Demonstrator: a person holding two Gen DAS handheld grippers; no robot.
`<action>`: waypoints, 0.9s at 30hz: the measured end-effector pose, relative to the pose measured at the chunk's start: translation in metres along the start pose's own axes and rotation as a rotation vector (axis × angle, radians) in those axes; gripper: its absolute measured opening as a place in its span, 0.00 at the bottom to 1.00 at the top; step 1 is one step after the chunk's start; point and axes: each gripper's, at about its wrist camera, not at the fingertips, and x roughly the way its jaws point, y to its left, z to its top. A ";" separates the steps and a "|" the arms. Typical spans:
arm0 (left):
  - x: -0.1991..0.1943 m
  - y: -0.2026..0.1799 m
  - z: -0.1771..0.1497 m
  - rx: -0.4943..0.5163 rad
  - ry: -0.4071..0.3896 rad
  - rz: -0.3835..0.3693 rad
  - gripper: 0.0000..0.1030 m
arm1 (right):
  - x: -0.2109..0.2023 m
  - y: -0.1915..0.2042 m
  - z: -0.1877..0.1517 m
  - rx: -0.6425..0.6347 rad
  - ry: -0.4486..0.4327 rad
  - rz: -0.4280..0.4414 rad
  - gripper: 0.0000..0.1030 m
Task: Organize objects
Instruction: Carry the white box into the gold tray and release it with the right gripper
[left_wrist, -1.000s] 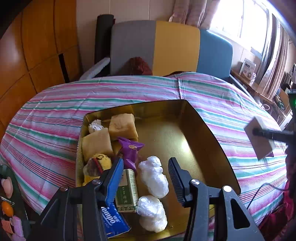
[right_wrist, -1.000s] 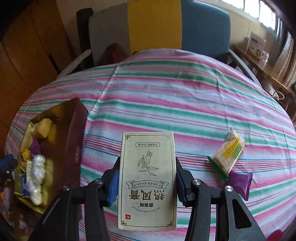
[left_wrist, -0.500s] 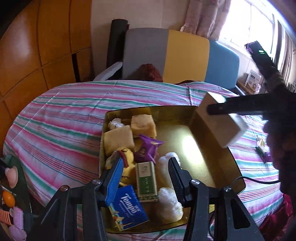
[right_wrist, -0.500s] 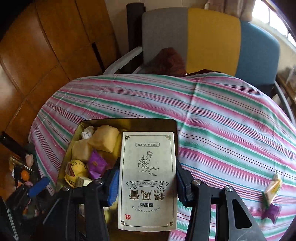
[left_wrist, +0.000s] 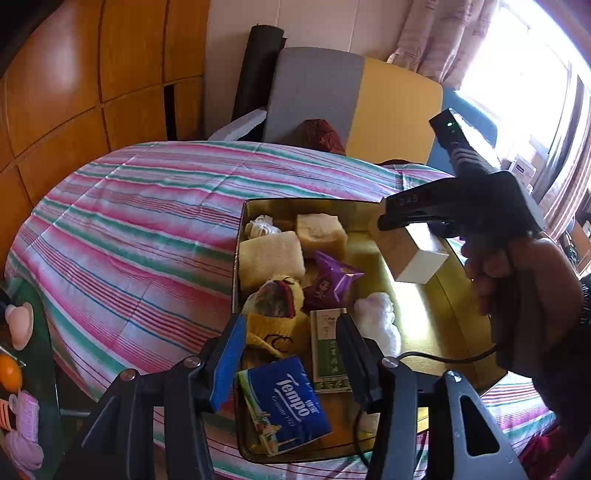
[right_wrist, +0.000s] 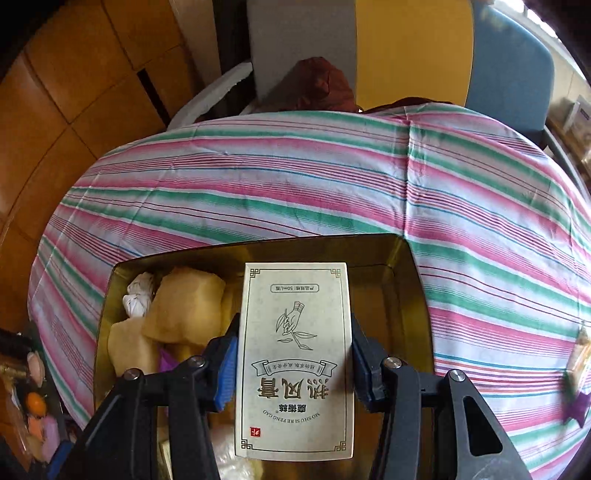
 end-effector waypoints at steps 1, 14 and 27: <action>0.001 0.001 0.000 -0.003 0.002 0.001 0.49 | 0.004 0.003 0.000 0.000 0.006 0.001 0.50; 0.005 0.016 -0.001 -0.039 0.004 0.023 0.49 | 0.030 0.031 -0.005 -0.039 0.004 -0.038 0.50; -0.002 0.013 -0.002 -0.029 -0.004 0.034 0.49 | 0.016 0.022 -0.011 -0.027 -0.025 0.028 0.66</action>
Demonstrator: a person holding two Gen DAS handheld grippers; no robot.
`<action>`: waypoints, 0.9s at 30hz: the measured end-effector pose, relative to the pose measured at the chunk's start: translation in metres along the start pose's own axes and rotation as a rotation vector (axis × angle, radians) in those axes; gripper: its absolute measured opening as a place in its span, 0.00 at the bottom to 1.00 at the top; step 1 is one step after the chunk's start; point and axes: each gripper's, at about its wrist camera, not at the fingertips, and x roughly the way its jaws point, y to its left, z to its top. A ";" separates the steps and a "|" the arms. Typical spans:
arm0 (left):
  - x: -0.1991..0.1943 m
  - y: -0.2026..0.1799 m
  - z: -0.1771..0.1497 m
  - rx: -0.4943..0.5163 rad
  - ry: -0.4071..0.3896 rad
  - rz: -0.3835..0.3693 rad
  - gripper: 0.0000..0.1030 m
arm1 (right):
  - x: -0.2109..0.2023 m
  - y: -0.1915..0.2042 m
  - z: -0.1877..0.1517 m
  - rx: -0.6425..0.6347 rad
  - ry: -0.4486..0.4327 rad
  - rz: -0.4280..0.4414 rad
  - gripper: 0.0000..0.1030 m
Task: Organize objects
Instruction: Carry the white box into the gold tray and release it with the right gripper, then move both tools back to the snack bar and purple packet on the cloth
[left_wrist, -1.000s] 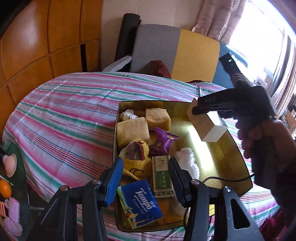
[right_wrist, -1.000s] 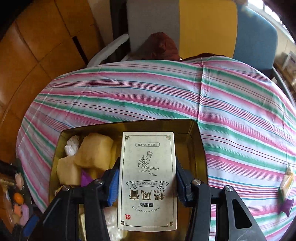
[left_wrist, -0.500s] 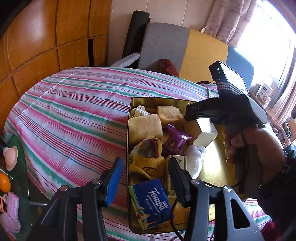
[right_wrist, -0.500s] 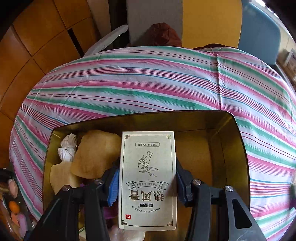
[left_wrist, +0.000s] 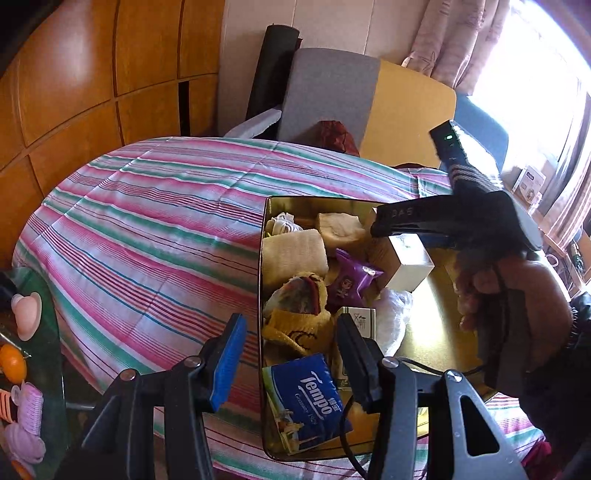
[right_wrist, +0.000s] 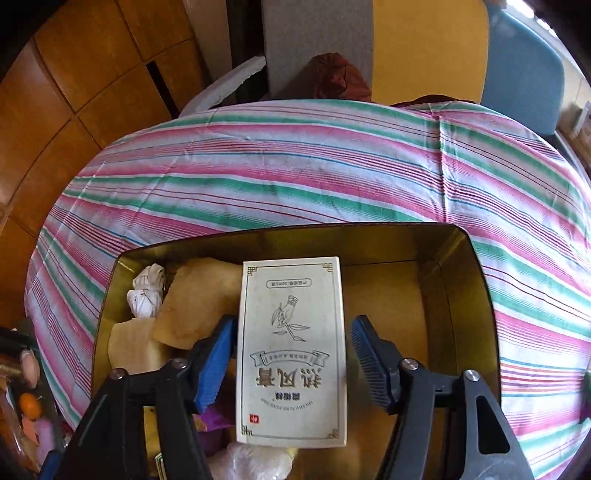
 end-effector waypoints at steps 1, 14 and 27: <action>-0.001 0.000 0.000 0.001 -0.001 0.001 0.49 | -0.003 -0.002 -0.001 0.002 -0.006 0.006 0.68; -0.016 -0.012 -0.002 0.034 -0.029 -0.012 0.49 | -0.077 -0.045 -0.027 0.043 -0.078 0.088 0.83; -0.025 -0.048 -0.003 0.120 -0.033 -0.059 0.49 | -0.159 -0.149 -0.073 0.132 -0.191 0.069 0.87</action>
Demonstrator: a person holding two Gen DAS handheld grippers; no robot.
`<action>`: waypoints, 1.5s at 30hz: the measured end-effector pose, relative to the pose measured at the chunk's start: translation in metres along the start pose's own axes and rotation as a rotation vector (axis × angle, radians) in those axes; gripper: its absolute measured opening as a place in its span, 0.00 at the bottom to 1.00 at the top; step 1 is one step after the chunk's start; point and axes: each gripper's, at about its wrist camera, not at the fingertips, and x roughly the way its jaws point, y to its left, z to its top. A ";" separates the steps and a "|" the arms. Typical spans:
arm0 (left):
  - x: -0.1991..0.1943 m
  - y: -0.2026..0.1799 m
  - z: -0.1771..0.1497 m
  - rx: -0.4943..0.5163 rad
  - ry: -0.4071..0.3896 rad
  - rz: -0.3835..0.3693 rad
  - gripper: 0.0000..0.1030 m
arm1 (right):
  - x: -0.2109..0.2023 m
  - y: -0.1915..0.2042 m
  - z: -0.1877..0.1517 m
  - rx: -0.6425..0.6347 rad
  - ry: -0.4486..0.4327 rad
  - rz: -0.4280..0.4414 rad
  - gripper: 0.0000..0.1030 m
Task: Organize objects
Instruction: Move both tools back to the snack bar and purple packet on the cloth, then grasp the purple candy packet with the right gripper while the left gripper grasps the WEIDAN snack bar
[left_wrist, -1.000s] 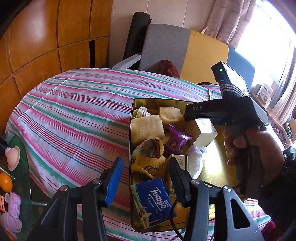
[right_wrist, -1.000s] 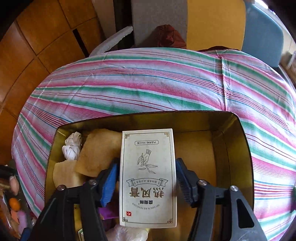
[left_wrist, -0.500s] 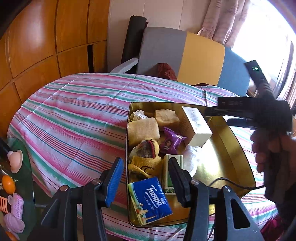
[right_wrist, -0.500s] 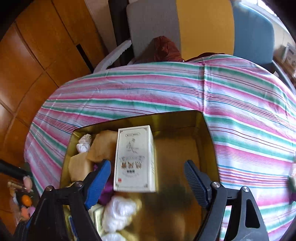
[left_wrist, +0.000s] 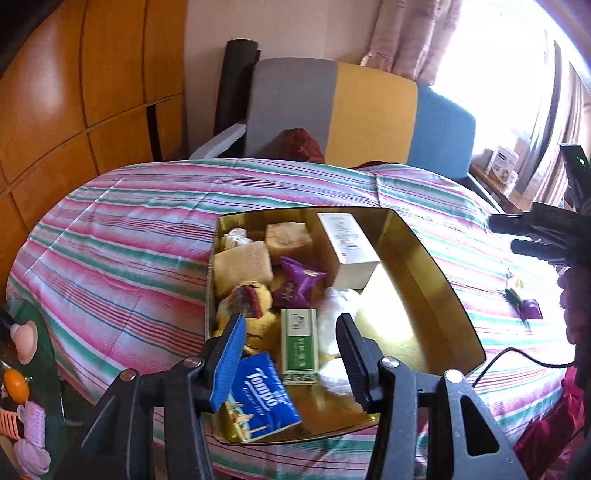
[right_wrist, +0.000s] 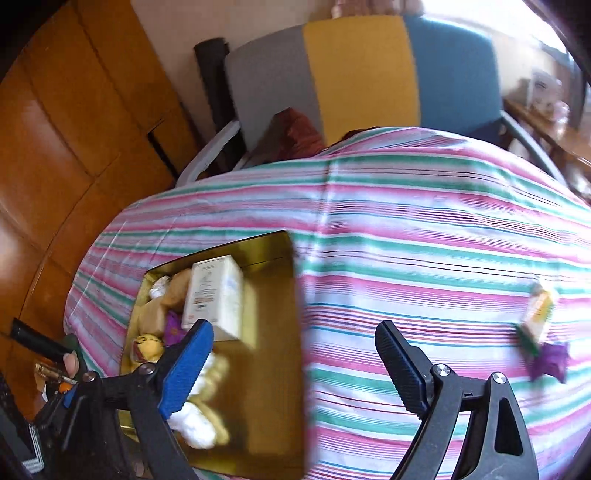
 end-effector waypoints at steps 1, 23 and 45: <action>0.000 -0.003 0.000 0.008 0.002 -0.005 0.49 | -0.006 -0.013 -0.001 0.018 -0.010 -0.018 0.87; 0.016 -0.132 0.009 0.290 0.043 -0.138 0.49 | -0.036 -0.279 -0.058 0.481 0.069 -0.321 0.76; 0.065 -0.290 0.020 0.510 0.124 -0.327 0.49 | -0.035 -0.297 -0.053 0.498 0.006 -0.348 0.34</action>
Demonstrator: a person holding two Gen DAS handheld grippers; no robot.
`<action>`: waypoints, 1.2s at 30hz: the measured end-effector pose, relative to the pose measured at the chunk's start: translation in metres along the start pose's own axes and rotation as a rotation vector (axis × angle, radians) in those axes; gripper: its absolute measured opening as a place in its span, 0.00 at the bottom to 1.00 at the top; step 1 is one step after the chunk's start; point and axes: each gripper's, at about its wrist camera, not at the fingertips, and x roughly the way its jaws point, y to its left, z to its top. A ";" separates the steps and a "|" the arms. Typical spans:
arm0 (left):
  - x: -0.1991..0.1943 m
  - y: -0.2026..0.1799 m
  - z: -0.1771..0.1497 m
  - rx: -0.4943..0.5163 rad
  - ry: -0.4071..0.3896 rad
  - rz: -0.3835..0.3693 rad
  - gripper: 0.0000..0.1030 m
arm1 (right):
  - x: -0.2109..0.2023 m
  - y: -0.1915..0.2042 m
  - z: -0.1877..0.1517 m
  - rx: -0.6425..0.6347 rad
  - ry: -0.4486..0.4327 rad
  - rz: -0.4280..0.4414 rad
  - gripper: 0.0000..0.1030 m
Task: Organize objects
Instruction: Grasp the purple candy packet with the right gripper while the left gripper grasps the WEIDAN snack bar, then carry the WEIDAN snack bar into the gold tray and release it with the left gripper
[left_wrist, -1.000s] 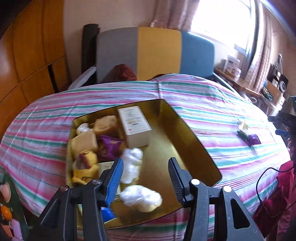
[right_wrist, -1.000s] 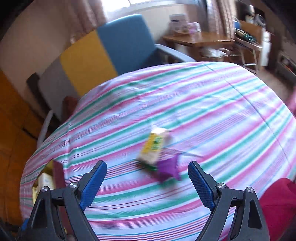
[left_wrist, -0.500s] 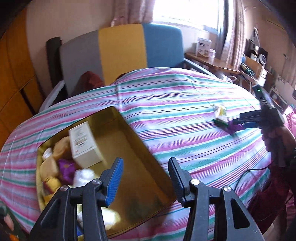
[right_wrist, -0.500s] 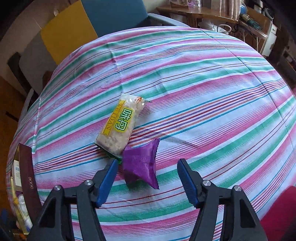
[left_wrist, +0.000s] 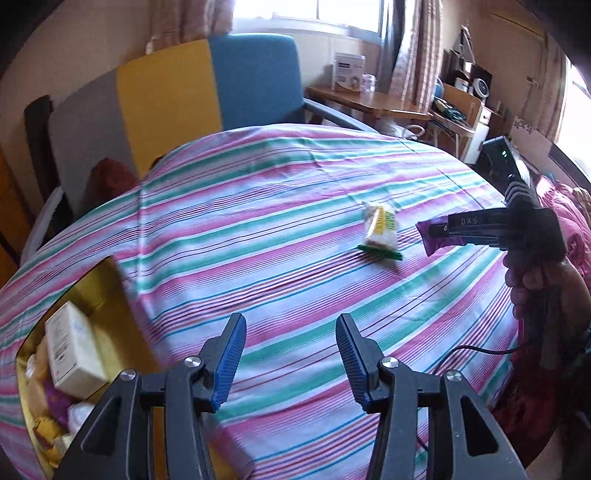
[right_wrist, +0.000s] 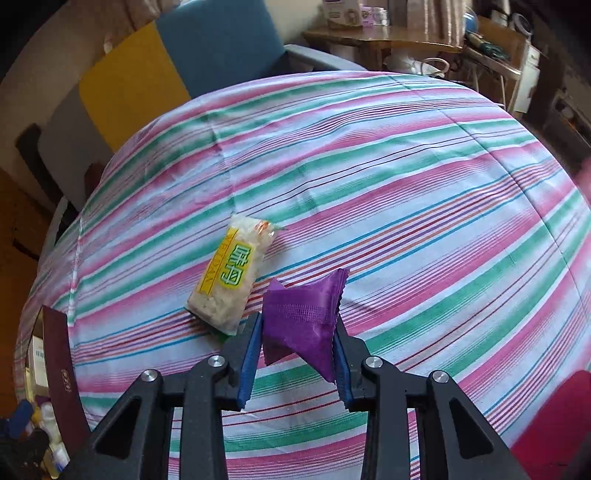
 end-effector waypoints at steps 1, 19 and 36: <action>0.007 -0.005 0.004 0.011 0.007 -0.009 0.49 | -0.001 -0.002 0.002 0.015 -0.012 -0.002 0.34; 0.142 -0.092 0.087 0.191 0.144 -0.174 0.64 | -0.013 -0.028 0.008 0.154 -0.076 0.058 0.34; 0.186 -0.085 0.097 0.087 0.204 -0.184 0.40 | -0.002 -0.023 0.008 0.124 -0.032 0.067 0.34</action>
